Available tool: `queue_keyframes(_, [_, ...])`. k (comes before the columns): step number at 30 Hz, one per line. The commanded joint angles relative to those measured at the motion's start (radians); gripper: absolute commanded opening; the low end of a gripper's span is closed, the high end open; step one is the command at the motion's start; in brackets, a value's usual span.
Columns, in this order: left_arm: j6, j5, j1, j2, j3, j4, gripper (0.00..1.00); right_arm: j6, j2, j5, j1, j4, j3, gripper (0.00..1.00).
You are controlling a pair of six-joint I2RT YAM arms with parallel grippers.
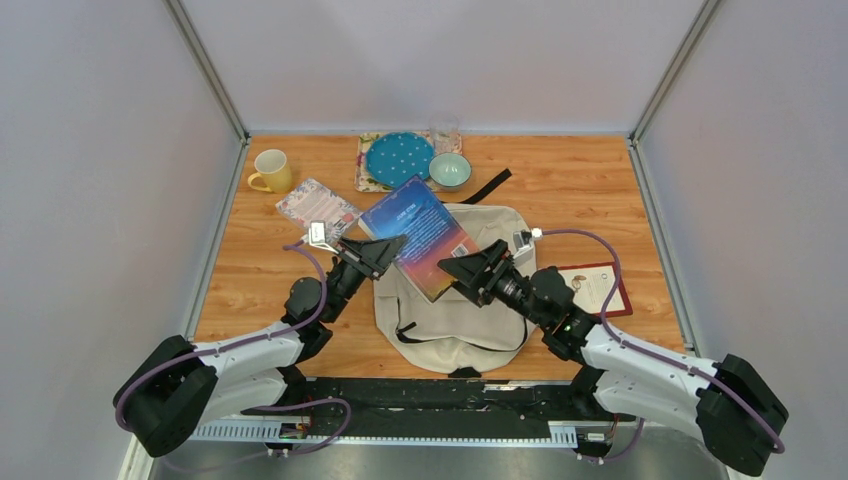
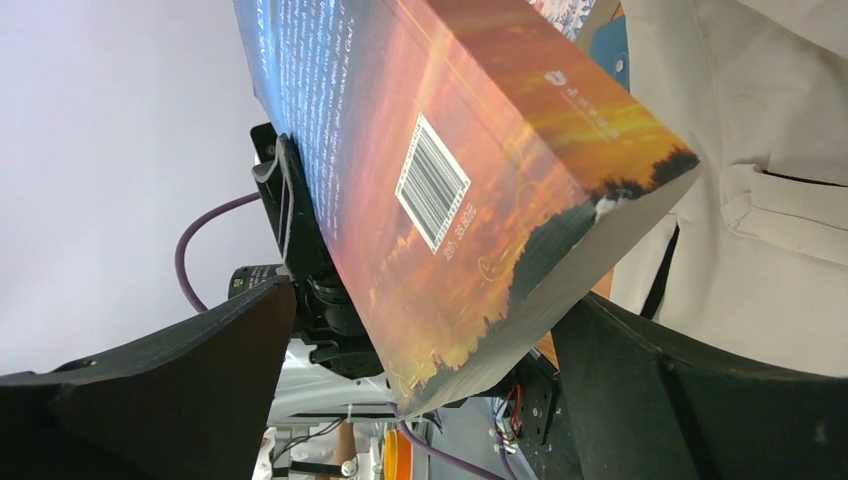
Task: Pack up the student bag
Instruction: Pick up the book from the center of the board.
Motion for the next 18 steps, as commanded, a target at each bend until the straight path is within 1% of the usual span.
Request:
queue_keyframes(1, [-0.043, 0.006, -0.012, -0.022, 0.083, 0.512, 0.0, -0.019, -0.001, 0.041, 0.003, 0.018, 0.011, 0.99])
queue_keyframes(2, [-0.05, 0.006, -0.01, -0.018, 0.088, 0.514, 0.0, -0.022, 0.021, 0.026, 0.004, 0.058, 0.011, 0.99])
queue_keyframes(7, [-0.057, 0.007, -0.01, -0.017, 0.099, 0.516, 0.0, -0.016, 0.111, -0.012, 0.004, 0.141, 0.031, 0.99])
queue_keyframes(8, [-0.057, 0.007, -0.01, -0.021, 0.103, 0.516, 0.0, -0.008, 0.125, -0.023, 0.004, 0.202, 0.026, 0.99])
queue_keyframes(10, [-0.057, 0.006, -0.012, -0.029, 0.105, 0.516, 0.0, 0.01, 0.166, -0.029, 0.004, 0.265, 0.019, 0.99])
queue_keyframes(11, [-0.056, 0.006, -0.012, -0.029, 0.103, 0.516, 0.0, 0.01, 0.177, -0.031, 0.004, 0.331, 0.008, 0.99])
queue_keyframes(13, [-0.053, 0.009, -0.012, -0.034, 0.094, 0.516, 0.0, 0.013, 0.191, -0.034, 0.004, 0.374, 0.002, 0.98])
queue_keyframes(16, [-0.062, 0.001, -0.012, -0.035, 0.071, 0.516, 0.0, 0.006, 0.179, -0.049, 0.004, 0.4, 0.014, 0.93])
queue_keyframes(18, [-0.062, -0.002, -0.01, -0.037, 0.06, 0.516, 0.0, -0.003, 0.159, -0.048, 0.004, 0.393, 0.015, 0.85])
